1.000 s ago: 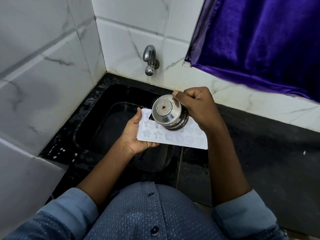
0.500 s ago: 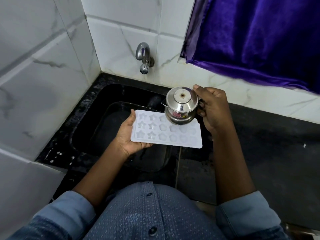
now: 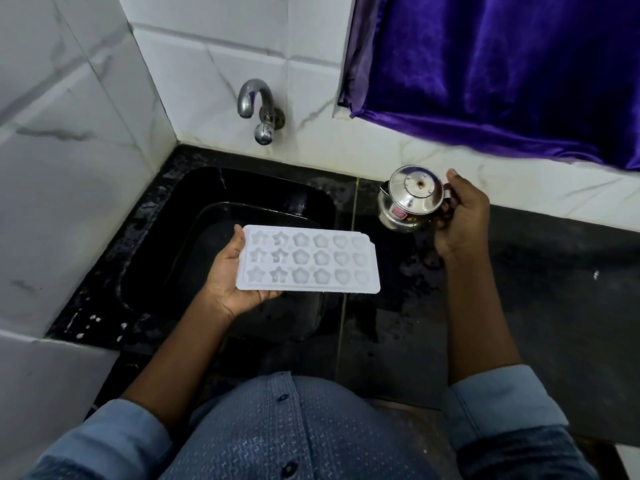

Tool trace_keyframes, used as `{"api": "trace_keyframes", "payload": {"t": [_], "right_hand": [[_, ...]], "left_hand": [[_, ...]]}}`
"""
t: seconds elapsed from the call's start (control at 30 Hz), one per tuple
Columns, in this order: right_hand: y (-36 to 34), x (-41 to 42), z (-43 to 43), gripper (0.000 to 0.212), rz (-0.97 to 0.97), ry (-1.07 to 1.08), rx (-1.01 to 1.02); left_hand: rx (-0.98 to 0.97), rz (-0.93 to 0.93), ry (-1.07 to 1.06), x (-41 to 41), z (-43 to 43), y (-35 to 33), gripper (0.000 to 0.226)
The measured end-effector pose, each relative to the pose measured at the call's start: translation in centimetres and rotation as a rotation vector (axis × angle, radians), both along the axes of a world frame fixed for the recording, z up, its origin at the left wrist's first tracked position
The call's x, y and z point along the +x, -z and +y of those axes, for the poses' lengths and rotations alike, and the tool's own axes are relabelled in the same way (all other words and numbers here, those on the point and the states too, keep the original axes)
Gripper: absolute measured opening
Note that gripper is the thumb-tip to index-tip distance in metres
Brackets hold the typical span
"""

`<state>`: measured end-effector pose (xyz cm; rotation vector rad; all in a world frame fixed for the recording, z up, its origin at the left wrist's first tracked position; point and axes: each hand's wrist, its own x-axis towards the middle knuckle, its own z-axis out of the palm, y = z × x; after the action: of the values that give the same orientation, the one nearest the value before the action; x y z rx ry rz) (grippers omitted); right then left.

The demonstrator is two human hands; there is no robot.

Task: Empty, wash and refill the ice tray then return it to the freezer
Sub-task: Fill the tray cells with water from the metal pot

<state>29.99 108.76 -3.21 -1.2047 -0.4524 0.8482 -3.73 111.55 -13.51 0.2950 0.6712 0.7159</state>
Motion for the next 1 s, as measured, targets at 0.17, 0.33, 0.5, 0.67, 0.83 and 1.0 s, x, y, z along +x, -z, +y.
{"api": "trace_keyframes", "payload": {"t": [0.17,0.33,0.5,0.67,0.83,1.0], "right_hand": [[2.0,1.8,1.0,0.047,0.131,0.059,0.003],[5.7,3.3,2.7,0.045,0.140,0.054,-0.045],[8.3,3.9,4.0,0.055,0.161,0.047,-0.065],[10.4,5.1,5.5,0.055,0.187,0.060,-0.105],[12.8,6.3,7.1,0.053,0.196,0.039,-0.153],[14.9,7.3,8.6,0.061,0.188,0.018,-0.176]], "left_hand": [[-0.015,0.049,-0.010,0.7,-0.3,-0.2,0.082],[-0.026,0.033,0.007,1.8,-0.2,0.0,0.082],[-0.021,0.053,0.012,3.2,0.2,0.0,0.081],[-0.007,0.080,0.008,4.4,0.9,0.0,0.080],[-0.008,0.106,0.008,6.0,1.4,0.5,0.081],[-0.006,0.122,0.011,6.9,1.7,0.5,0.080]]}}
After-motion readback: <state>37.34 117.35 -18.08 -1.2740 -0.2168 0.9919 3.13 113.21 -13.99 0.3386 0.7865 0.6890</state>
